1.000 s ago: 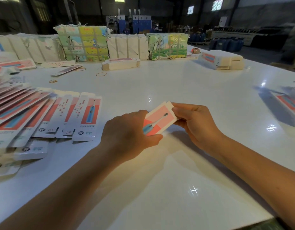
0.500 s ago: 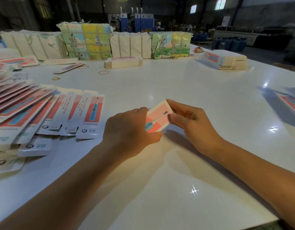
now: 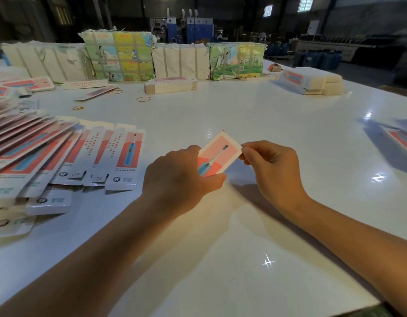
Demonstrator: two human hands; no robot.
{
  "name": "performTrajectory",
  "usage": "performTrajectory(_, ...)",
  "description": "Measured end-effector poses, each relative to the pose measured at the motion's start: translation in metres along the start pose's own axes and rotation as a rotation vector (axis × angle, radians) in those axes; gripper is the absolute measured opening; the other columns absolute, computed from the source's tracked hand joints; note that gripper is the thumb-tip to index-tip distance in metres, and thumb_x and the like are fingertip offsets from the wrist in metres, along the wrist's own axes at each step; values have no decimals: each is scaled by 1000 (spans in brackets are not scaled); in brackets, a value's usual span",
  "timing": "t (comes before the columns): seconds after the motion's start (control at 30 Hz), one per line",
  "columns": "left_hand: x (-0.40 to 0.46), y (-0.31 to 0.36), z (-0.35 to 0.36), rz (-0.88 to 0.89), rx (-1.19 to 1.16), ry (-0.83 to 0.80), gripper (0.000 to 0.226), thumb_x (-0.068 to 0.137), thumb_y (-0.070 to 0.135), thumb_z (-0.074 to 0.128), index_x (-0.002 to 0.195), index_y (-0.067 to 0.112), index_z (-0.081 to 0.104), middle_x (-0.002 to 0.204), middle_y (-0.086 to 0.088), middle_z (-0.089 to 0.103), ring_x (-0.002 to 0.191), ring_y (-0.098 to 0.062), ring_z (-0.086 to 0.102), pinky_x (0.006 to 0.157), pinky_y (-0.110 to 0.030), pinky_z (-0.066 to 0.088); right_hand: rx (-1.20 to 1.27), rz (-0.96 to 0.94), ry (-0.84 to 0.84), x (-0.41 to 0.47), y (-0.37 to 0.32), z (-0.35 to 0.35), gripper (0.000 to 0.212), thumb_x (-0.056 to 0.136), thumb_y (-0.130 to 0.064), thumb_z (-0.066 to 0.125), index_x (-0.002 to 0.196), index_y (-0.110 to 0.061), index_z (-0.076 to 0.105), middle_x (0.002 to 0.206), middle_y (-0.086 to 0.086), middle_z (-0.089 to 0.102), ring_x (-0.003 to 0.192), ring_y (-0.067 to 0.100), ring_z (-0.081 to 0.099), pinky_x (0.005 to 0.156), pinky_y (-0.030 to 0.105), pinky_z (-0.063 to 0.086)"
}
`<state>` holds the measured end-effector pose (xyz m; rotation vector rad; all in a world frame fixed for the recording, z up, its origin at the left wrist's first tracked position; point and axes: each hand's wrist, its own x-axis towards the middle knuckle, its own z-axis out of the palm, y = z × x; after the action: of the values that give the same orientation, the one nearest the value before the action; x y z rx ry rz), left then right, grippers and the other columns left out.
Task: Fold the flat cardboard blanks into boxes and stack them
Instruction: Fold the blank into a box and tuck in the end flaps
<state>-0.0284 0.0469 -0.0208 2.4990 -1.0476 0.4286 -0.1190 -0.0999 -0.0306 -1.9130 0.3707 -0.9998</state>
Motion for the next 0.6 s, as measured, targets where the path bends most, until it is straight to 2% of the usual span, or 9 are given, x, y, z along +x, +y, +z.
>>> performTrajectory(0.07,0,2,-2,-28,-58,14,49,78,60,57,107,20,54,97,2,64,75,-13,53,65,-26,41,-23,-80,-12,-4,-1,2,23,89,-7,58,79,-25,67,81,-16,67,74,0,61,68,13,45)
performTrajectory(0.13,-1,2,-4,-25,-80,-10,50,80,60,55,108,19,54,101,0,64,79,-15,56,68,-26,45,-15,-96,-11,-4,-1,1,20,89,-9,60,80,-26,66,83,-13,68,76,4,61,67,14,47)
performTrajectory(0.2,-1,2,-5,-16,-97,-46,55,78,65,51,110,19,53,106,1,63,83,-16,58,72,-28,48,-19,-86,-13,-2,-1,0,14,88,-9,61,82,-21,66,82,-8,68,75,7,62,67,17,49)
performTrajectory(0.3,-1,2,-7,9,-110,-64,57,73,69,47,103,20,52,101,2,63,82,-16,59,74,-30,51,6,-67,-43,-1,0,-4,10,87,-6,61,81,-12,66,80,-4,68,72,11,62,66,19,49)
performTrajectory(0.5,2,-7,-14,25,-149,-150,49,70,73,47,93,29,44,91,12,57,72,-11,59,61,-22,47,66,-75,-136,-1,-1,-4,10,88,-1,58,84,-10,62,82,-1,66,77,21,61,67,37,49)
performTrajectory(0.6,7,-15,-20,50,-188,-191,37,76,66,57,84,31,44,74,20,50,62,-8,57,53,-17,41,135,-96,-223,0,-5,-4,12,83,-9,59,93,-15,61,90,-2,63,79,14,58,66,31,46)
